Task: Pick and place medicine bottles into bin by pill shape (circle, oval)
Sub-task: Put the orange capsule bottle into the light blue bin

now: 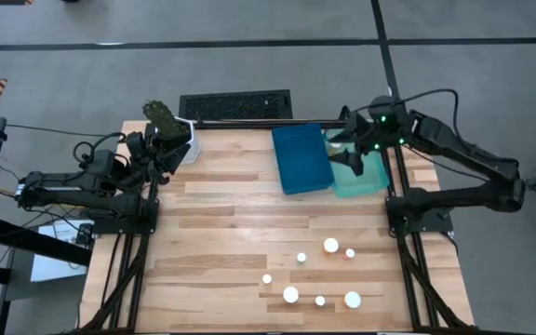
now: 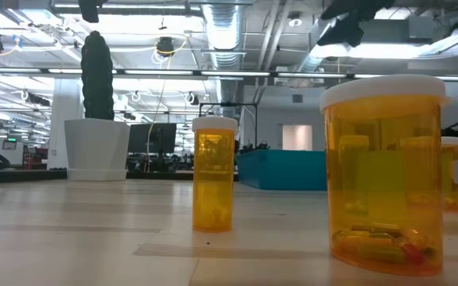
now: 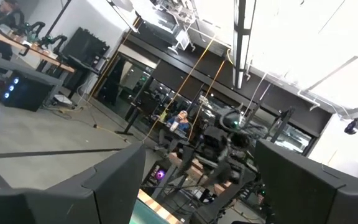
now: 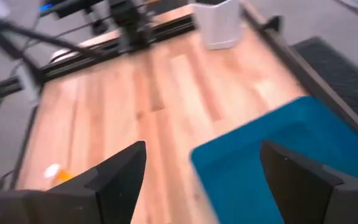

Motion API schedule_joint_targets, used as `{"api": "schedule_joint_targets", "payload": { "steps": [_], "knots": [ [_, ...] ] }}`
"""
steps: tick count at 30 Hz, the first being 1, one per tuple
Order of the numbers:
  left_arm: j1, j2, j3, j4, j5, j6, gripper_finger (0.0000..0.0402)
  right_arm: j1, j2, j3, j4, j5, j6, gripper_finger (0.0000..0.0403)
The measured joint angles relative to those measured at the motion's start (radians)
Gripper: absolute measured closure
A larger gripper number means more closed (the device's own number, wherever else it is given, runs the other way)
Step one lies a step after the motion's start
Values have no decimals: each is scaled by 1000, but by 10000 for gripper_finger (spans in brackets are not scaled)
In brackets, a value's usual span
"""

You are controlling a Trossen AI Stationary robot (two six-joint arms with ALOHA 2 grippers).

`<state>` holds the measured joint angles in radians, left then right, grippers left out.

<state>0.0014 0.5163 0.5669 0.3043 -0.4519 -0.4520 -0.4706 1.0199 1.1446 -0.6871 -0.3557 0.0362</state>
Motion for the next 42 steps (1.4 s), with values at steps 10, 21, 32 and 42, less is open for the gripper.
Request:
{"api": "schedule_joint_targets", "payload": {
  "steps": [10,21,32,42],
  "knots": [
    [0,1,0,-4,9,-31,105,264,47,-5,-96,32,86,81],
    [0,1,0,-28,11,-54,105,540,46,-5,-256,220,275,81],
    [0,1,0,-57,12,-81,105,813,46,-111,-303,414,618,81],
    [0,1,0,-79,12,-84,105,990,63,-239,-274,472,889,81]
  ]
}}
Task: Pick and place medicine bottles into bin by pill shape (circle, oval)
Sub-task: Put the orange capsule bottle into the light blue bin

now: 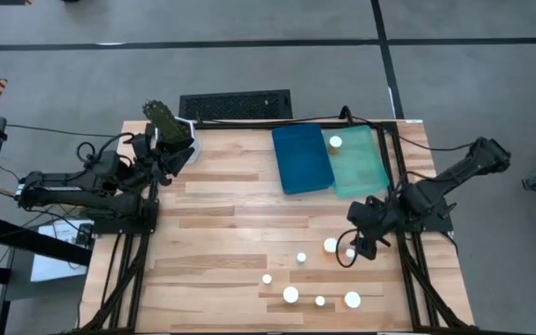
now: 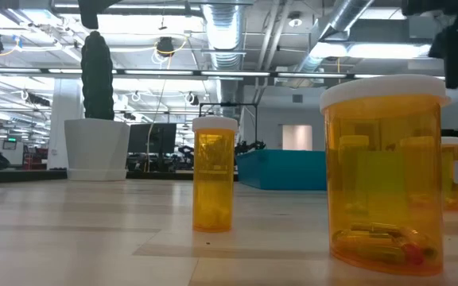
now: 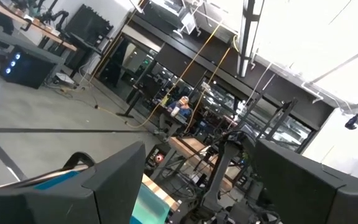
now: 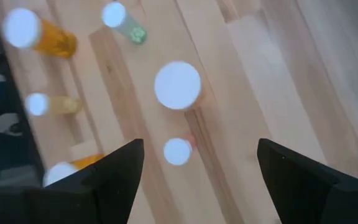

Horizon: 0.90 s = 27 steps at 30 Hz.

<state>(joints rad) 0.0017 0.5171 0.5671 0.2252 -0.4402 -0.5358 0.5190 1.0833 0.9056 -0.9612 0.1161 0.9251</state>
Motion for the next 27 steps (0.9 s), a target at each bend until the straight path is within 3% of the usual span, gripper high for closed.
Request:
{"api": "schedule_joint_targets", "payload": {
  "steps": [8,17,27],
  "knots": [
    [0,0,0,-11,-2,0,105,7,90,-6,98,83,-67,81],
    [0,0,0,-26,-14,1,105,-53,217,-6,129,74,-194,56],
    [0,0,0,-36,-14,-5,105,-55,243,-6,207,51,-256,41]
  ]
}}
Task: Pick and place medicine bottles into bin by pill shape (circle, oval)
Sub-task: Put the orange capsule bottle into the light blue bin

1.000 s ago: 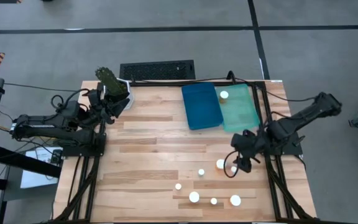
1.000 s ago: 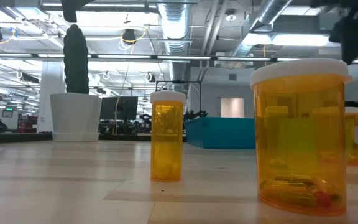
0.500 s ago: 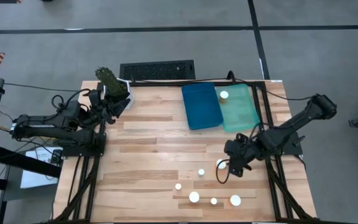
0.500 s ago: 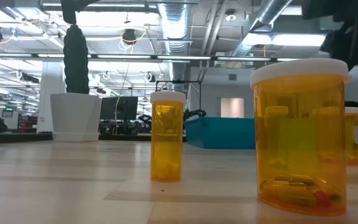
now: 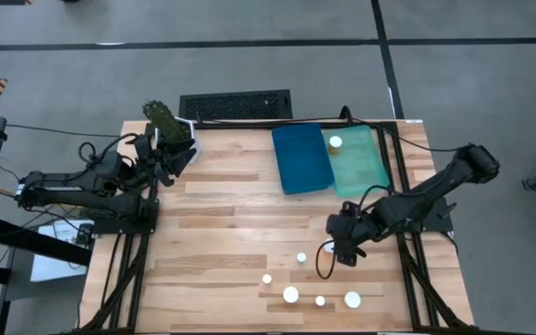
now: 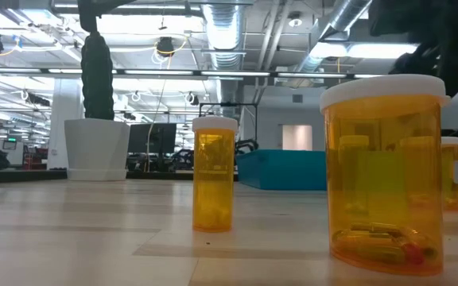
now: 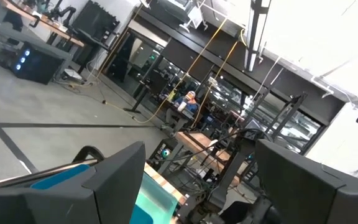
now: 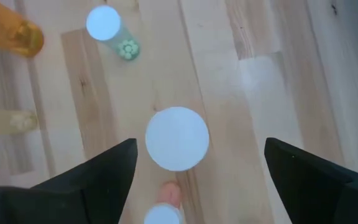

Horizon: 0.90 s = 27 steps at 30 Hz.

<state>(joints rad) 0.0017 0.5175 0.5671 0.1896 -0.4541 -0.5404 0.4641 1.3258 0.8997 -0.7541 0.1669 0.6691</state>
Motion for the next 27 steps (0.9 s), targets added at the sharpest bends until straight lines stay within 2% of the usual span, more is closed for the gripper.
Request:
{"api": "schedule_joint_targets", "payload": {
  "steps": [5,19,27],
  "knots": [
    [0,0,0,-1,4,-1,105,0,50,0,53,-1,-46,40],
    [0,0,0,-8,5,-3,105,0,168,0,63,-15,-57,44],
    [0,0,0,-15,5,-3,105,-2,167,0,63,-19,-58,88]
  ]
}}
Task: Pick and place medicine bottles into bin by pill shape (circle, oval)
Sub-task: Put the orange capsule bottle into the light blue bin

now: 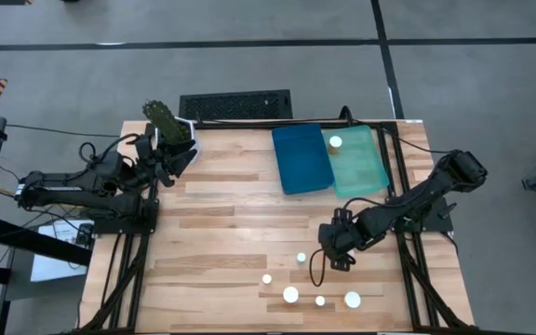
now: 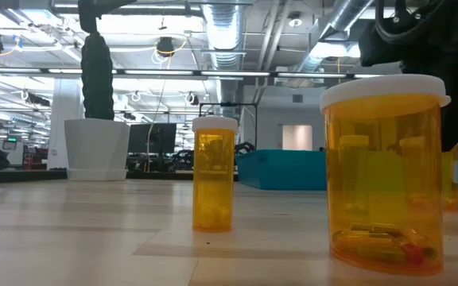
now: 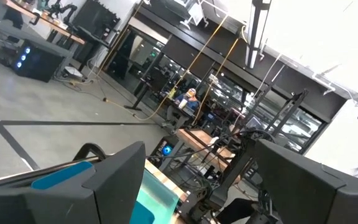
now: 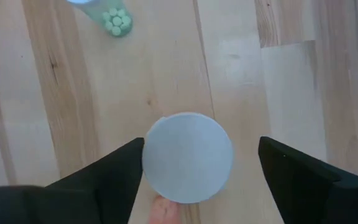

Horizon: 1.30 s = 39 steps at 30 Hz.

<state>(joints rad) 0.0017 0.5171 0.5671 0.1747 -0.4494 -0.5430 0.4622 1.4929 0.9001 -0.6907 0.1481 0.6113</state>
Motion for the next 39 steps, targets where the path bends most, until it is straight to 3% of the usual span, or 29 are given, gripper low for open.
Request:
{"api": "schedule_joint_targets", "payload": {
  "steps": [16,23,32,39],
  "knots": [
    [0,0,0,-1,-1,0,105,0,-2,0,-5,-23,8,190],
    [0,0,0,-1,-1,0,105,-2,-25,0,-15,-32,10,190],
    [0,0,0,-1,-1,0,105,-96,-207,0,-133,13,9,187],
    [0,0,0,-5,-2,0,105,-287,-401,0,-275,65,5,182]
  ]
}}
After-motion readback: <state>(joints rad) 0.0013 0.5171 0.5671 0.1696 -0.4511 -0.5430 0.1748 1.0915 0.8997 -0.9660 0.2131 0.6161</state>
